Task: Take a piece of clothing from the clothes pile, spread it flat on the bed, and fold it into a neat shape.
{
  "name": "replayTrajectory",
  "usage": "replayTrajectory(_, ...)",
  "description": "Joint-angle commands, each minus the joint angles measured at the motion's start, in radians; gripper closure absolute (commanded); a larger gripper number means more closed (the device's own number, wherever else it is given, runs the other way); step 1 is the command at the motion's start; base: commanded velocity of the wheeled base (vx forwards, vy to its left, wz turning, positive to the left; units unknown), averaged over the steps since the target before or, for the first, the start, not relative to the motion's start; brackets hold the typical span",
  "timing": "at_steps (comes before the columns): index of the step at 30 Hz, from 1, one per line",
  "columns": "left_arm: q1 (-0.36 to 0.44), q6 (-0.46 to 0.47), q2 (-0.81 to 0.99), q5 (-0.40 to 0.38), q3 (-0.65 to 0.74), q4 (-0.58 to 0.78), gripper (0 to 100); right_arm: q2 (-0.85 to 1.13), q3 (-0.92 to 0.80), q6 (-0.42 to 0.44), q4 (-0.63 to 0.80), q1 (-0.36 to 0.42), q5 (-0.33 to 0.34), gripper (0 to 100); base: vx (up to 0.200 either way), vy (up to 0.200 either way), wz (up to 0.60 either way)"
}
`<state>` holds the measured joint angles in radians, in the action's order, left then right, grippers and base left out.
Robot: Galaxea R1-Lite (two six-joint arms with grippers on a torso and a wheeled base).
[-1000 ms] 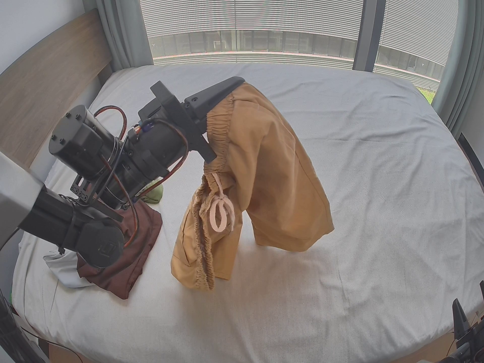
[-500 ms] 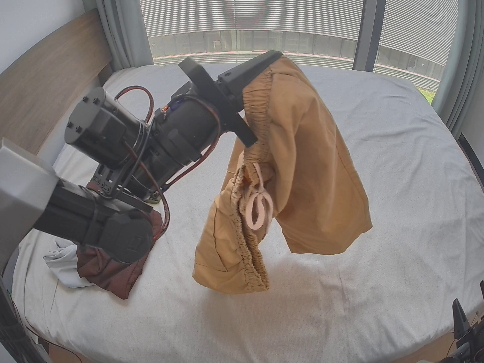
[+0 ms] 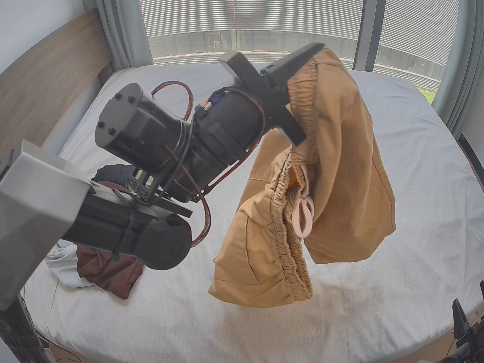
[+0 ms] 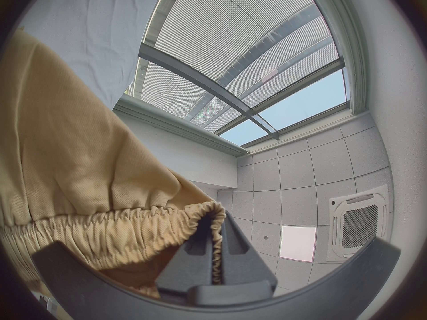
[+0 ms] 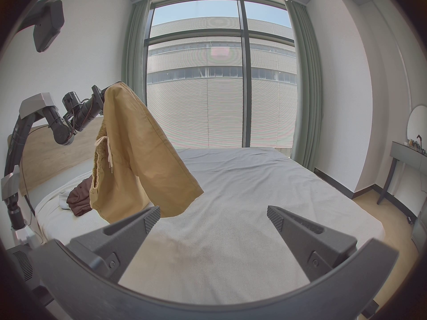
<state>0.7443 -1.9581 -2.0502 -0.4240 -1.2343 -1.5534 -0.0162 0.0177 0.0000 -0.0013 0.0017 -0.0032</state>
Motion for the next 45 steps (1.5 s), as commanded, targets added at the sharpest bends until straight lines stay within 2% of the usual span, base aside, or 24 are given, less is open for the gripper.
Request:
replayTrajectory(1, 0.020, -0.001, -0.047, 0.008, -0.010, 0.001, 100, 0.016, -0.016, 0.000, 0.000, 0.000, 0.000, 0, 0.000, 0.000, 0.00)
replayTrajectory(4, 0.015, 0.005, -0.076, 0.010, -0.010, 0.001, 100, 0.016, -0.016, 0.000, 0.000, 0.000, 0.000, 0, 0.000, 0.000, 0.00)
replayTrajectory(8, -0.034, 0.015, -0.102, 0.033, -0.008, -0.001, 100, 0.016, -0.016, 0.000, 0.000, 0.000, 0.000, 0, 0.000, 0.000, 0.00)
replayTrajectory(13, -0.114, 0.096, -0.079, 0.031, 0.016, 0.001, 100, 0.016, -0.016, 0.000, 0.000, 0.001, 0.000, 0, 0.000, 0.000, 0.00)
replayTrajectory(17, -0.177, 0.185, -0.013, 0.024, 0.127, 0.001, 100, 0.016, -0.016, 0.000, 0.000, 0.001, 0.000, 0, 0.000, 0.000, 0.00)
replayTrajectory(26, -0.310, 0.289, 0.078, 0.008, 0.280, 0.001, 100, 0.016, -0.016, 0.000, 0.000, 0.000, 0.000, 0, 0.000, 0.000, 0.00)
replayTrajectory(32, -0.418, 0.410, 0.087, -0.081, 0.371, -0.001, 100, 0.016, -0.016, 0.000, 0.000, 0.000, 0.000, 0, 0.000, 0.000, 0.00)
replayTrajectory(39, -0.549, 0.439, 0.108, -0.191, 0.440, -0.002, 100, 0.016, -0.016, 0.000, 0.000, 0.000, 0.000, 0, 0.000, 0.000, 0.00)
replayTrajectory(44, -0.574, 0.531, 0.104, -0.217, 0.501, -0.001, 100, 0.016, -0.016, 0.000, 0.000, 0.000, 0.000, 0, 0.000, 0.000, 0.00)
replayTrajectory(45, -0.574, 0.574, 0.097, -0.217, 0.519, -0.001, 100, 0.016, -0.016, 0.000, 0.000, 0.000, 0.000, 0, 0.000, 0.000, 0.00)
